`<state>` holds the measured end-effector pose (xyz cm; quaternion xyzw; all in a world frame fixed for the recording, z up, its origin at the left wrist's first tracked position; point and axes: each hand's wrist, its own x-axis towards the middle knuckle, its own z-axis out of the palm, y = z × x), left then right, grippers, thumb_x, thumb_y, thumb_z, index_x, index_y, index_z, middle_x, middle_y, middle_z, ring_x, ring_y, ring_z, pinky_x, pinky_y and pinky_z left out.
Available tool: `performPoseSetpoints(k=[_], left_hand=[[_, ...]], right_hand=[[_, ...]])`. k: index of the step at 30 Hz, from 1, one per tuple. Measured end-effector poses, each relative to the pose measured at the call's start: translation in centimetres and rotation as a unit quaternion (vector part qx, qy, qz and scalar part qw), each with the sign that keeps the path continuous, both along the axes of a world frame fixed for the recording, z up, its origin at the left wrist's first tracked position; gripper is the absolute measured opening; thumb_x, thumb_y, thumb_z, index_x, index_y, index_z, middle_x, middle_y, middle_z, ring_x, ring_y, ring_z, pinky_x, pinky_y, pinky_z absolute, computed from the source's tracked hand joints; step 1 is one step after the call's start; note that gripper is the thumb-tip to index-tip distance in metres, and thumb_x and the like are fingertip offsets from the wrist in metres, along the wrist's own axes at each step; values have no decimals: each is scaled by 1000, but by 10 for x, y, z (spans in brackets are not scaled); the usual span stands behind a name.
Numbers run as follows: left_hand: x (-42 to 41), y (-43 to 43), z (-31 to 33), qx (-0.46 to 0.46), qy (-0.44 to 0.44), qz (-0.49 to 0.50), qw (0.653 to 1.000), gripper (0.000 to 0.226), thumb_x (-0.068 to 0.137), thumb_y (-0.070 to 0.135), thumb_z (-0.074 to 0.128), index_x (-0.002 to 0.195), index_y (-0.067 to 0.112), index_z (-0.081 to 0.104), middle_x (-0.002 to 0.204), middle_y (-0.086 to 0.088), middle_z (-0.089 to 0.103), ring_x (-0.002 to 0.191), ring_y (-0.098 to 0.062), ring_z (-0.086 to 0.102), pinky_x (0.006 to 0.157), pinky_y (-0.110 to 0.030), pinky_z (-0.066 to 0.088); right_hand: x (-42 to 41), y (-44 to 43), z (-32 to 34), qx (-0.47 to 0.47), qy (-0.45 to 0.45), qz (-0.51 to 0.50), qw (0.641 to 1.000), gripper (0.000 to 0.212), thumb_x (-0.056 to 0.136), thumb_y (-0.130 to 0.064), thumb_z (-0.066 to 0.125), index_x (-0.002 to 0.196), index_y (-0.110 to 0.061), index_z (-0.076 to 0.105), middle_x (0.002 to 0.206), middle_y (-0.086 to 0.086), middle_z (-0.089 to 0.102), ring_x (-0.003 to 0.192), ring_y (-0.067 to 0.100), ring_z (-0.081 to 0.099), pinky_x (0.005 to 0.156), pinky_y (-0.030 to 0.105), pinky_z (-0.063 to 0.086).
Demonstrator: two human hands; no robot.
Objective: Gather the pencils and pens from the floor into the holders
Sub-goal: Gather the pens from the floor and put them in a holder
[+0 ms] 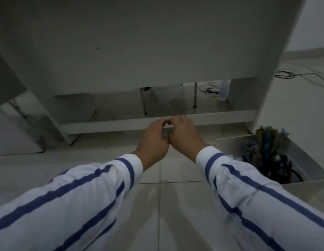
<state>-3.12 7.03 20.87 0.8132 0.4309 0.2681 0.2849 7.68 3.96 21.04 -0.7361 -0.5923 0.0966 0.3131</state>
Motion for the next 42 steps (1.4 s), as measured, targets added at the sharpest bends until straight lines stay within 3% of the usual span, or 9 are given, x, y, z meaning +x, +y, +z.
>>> performPoseSetpoints(k=[5,10,14,19,23,29,37,42], left_hand=[[-119,18,26,42,47,60,996,51,90,6,51,139,17,42,142,-4,46,130,-19,43,100,-20,30],[-243,31,24,51,103,108,987,58,88,6,51,143,14,36,146,-7,41,134,-22,39,110,-28,29],[-329,37,2,32,111,144,983,57,88,7,52,142,17,38,145,-6,43,128,-25,46,105,-30,34],[-423,44,-45,11,137,175,975,55,90,13,53,143,17,36,145,-5,42,133,-23,40,111,-36,33],[-484,41,-93,-11,171,183,968,56,89,10,53,142,16,37,143,-5,44,130,-24,41,109,-34,30],[-552,34,-159,-97,205,186,956,57,91,10,49,145,17,31,148,-3,37,135,-19,34,110,-24,23],[-602,27,-208,-180,228,200,936,62,87,9,51,145,17,31,145,-4,39,130,-23,39,106,-30,32],[-622,19,-230,-224,227,230,919,62,85,8,51,144,14,32,142,-9,38,127,-30,39,104,-36,36]], right_hand=[[-111,30,31,-9,-30,75,997,43,86,-11,48,128,-15,51,130,12,46,125,30,38,98,38,39],[-222,52,29,-27,-46,133,990,40,88,-11,48,129,-14,48,131,12,44,125,29,38,97,38,40],[-307,64,8,-51,-42,177,982,41,87,-13,51,128,-15,49,130,10,46,122,29,42,95,34,40],[-403,69,-37,-110,-10,226,968,36,92,-17,50,128,-15,50,127,8,46,118,27,46,93,34,43],[-463,71,-86,-178,-2,272,946,39,92,-16,51,130,-14,48,135,9,44,127,27,42,99,33,39],[-528,72,-153,-287,-2,314,905,42,93,-20,51,135,-17,43,136,7,41,123,25,44,100,34,40],[-564,67,-197,-380,-56,326,864,37,93,-23,47,129,-14,48,125,12,46,107,29,54,87,38,51],[-567,67,-220,-413,-98,280,861,49,89,-34,54,132,-13,42,131,11,42,121,29,43,97,37,42]])
